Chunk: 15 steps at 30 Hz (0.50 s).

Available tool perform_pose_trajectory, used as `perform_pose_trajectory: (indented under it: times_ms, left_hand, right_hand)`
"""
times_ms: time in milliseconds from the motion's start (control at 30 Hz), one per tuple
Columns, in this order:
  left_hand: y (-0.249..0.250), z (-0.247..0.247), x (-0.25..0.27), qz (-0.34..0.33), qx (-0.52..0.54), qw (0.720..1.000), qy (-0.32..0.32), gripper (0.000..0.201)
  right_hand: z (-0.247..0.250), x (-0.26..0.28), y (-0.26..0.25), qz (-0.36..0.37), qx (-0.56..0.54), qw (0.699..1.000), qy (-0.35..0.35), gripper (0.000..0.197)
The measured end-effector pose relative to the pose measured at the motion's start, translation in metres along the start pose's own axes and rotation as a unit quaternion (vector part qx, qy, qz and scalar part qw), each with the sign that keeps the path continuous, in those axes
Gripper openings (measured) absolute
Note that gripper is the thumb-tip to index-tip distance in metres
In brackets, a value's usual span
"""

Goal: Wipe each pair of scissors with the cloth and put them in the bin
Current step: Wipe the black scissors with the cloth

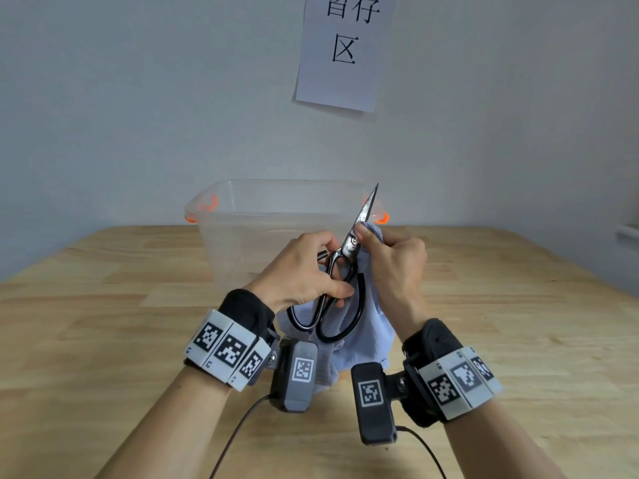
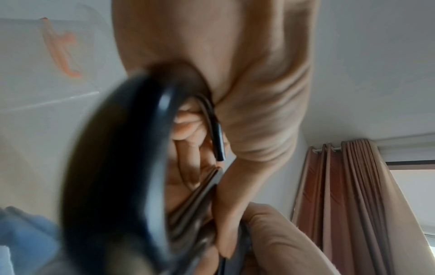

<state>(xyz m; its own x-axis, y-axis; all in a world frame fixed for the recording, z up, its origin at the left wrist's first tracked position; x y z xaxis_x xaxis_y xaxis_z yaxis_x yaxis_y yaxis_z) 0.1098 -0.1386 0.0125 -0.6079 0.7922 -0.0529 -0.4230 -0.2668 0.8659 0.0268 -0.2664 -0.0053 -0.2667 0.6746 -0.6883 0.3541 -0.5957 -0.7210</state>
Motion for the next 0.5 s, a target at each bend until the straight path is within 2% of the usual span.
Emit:
perform_pose_trajectory:
  times_ms: [67, 200, 233, 367, 433, 500]
  left_hand:
    - [0.0, 0.0, 0.0, 0.002, -0.004, 1.0, -0.005, 0.037]
    - [0.003, -0.005, 0.002, 0.003, -0.006, 1.0, -0.03, 0.038]
    - [0.004, -0.006, 0.003, 0.002, -0.006, 0.999, -0.034, 0.038]
    - [0.004, -0.007, 0.006, 0.002, 0.0, 0.998, -0.056, 0.037]
    - [0.004, -0.007, 0.007, 0.004, 0.004, 0.998, -0.059, 0.036]
    - [0.005, -0.01, 0.006, 0.014, 0.014, 0.999, -0.048, 0.037]
  right_hand:
    - [0.001, 0.0, 0.0, 0.005, 0.004, 1.0, 0.011, 0.053]
    - [0.005, -0.002, 0.0, -0.003, 0.007, 0.999, 0.039, 0.026]
    - [0.005, -0.002, 0.001, -0.007, 0.001, 0.999, 0.04, 0.025]
    - [0.006, -0.005, 0.01, -0.033, -0.044, 0.995, 0.079, 0.027]
    - [0.006, -0.007, 0.014, -0.051, -0.068, 0.994, 0.07, 0.028]
    - [0.006, -0.007, 0.015, -0.059, -0.072, 0.995, 0.034, 0.046]
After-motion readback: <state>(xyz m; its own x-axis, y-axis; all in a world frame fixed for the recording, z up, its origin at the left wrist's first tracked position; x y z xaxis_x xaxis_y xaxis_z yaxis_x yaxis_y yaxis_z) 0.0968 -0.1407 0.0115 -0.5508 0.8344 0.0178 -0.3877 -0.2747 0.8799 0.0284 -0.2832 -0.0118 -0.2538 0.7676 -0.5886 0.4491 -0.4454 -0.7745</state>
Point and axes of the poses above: each hand's wrist, its own x-axis away from the middle knuckle, its own z-axis out of the back of the hand, y = z × x, the point moved 3 cm from there along -x, towards the middle knuckle, and after that the axes turned 15 degrees about z, right-handed, at the moved point
